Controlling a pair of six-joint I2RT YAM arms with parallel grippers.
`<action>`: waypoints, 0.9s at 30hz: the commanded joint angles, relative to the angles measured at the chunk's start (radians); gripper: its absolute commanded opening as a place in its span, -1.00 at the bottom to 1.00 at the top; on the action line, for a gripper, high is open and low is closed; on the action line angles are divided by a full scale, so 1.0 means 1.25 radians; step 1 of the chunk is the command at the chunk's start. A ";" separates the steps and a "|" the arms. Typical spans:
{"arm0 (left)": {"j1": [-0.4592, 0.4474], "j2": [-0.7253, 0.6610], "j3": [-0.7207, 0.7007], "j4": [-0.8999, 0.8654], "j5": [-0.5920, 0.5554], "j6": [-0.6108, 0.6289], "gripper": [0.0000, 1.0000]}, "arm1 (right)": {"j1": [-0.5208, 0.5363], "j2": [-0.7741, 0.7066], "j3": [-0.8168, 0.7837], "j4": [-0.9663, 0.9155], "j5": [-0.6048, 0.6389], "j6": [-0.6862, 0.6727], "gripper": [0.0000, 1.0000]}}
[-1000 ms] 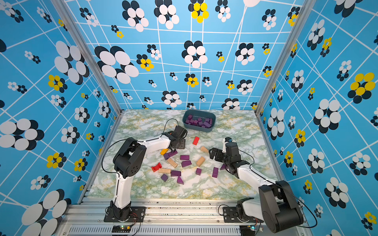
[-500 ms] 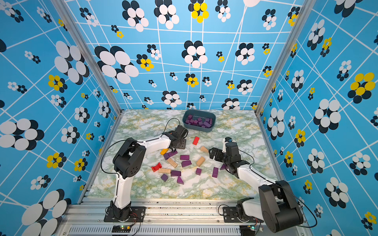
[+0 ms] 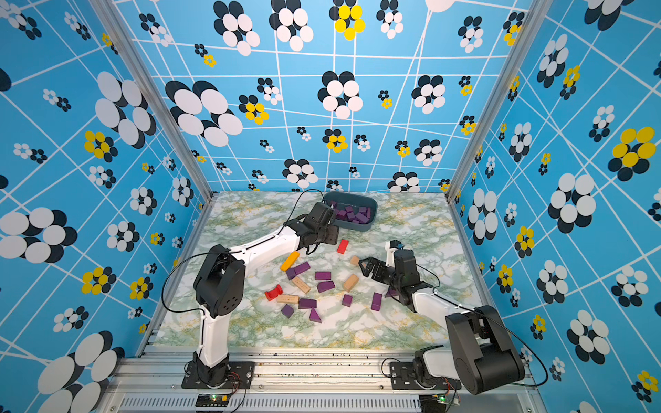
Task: Pick purple bricks into the storage bin
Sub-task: Place the building block in the storage box.
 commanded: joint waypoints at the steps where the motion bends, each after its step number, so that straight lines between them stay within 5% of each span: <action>1: 0.001 0.060 0.096 -0.035 0.015 0.035 -0.08 | -0.001 0.002 -0.012 0.023 -0.014 0.011 0.98; 21: 0.056 0.362 0.544 -0.124 0.018 0.077 -0.05 | -0.001 0.004 0.010 -0.073 0.059 -0.038 0.98; 27: 0.057 0.363 0.547 -0.111 0.012 0.087 0.89 | -0.001 0.005 0.014 -0.092 0.087 -0.056 0.98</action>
